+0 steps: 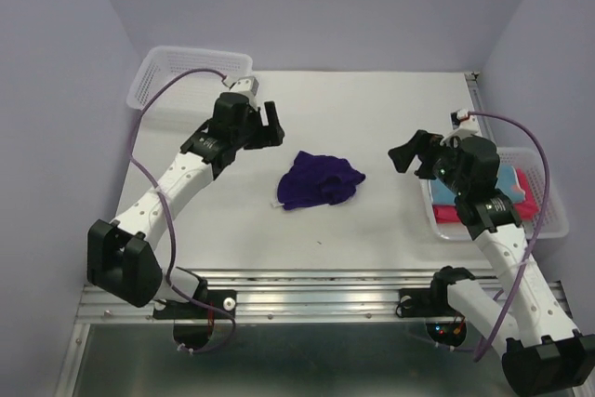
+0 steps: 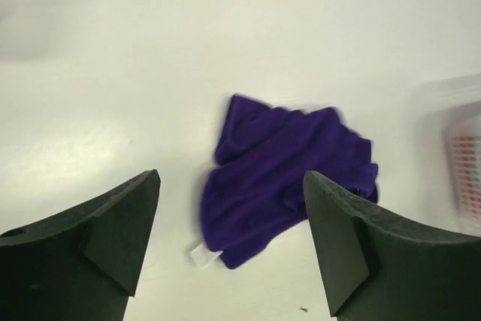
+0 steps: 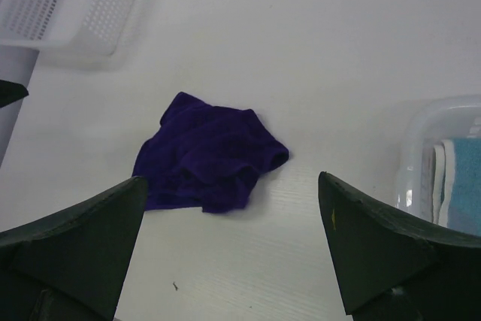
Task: Fold and stack the towels
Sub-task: Move the towel to the center of the board, then flatten out the crumpled towel
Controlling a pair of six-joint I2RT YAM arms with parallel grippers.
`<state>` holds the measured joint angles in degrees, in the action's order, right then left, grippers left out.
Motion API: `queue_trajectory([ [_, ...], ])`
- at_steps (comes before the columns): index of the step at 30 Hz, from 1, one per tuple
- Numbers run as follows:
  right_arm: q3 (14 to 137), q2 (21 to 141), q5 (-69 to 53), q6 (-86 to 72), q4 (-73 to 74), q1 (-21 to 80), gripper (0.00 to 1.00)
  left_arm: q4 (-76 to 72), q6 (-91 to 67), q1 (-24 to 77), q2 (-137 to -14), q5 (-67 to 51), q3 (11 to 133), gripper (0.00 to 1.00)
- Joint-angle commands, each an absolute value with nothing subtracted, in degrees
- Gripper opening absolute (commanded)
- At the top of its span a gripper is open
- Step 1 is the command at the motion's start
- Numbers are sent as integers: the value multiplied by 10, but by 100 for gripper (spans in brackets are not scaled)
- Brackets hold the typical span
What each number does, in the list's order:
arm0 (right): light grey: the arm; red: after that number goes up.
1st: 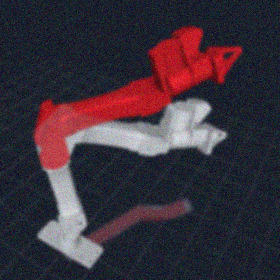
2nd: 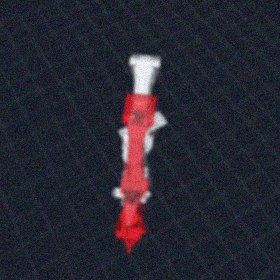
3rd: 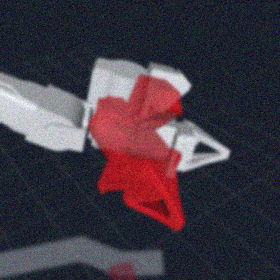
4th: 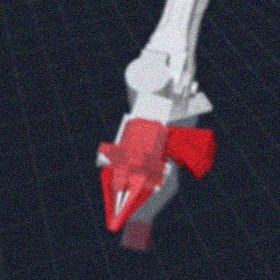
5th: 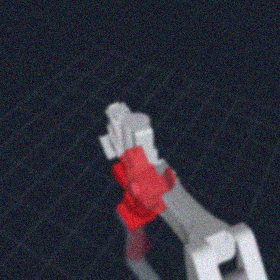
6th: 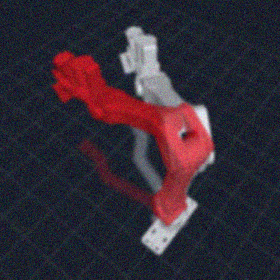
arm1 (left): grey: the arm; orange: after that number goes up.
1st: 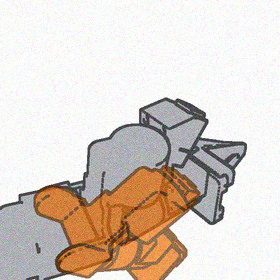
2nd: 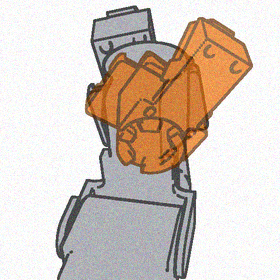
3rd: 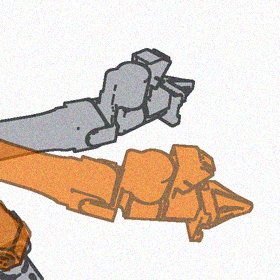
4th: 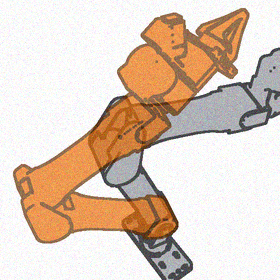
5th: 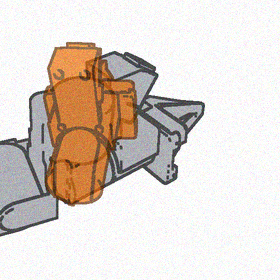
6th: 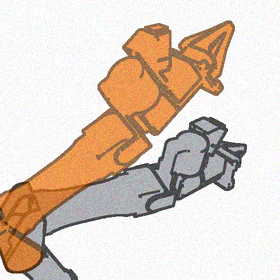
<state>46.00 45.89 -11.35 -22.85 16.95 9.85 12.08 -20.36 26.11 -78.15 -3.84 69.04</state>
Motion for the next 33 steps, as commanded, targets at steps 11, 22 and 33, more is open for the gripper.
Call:
queue_trajectory([
  [11,445,569,-31,-252,215,247,100,15,-354,259,-653,-54,381,91],
  [22,395,610,60,-312,208,335,100,-97,-357,286,-819,-136,370,78],
  [33,380,608,61,-314,224,335,100,-97,-365,298,-896,-141,404,0],
])
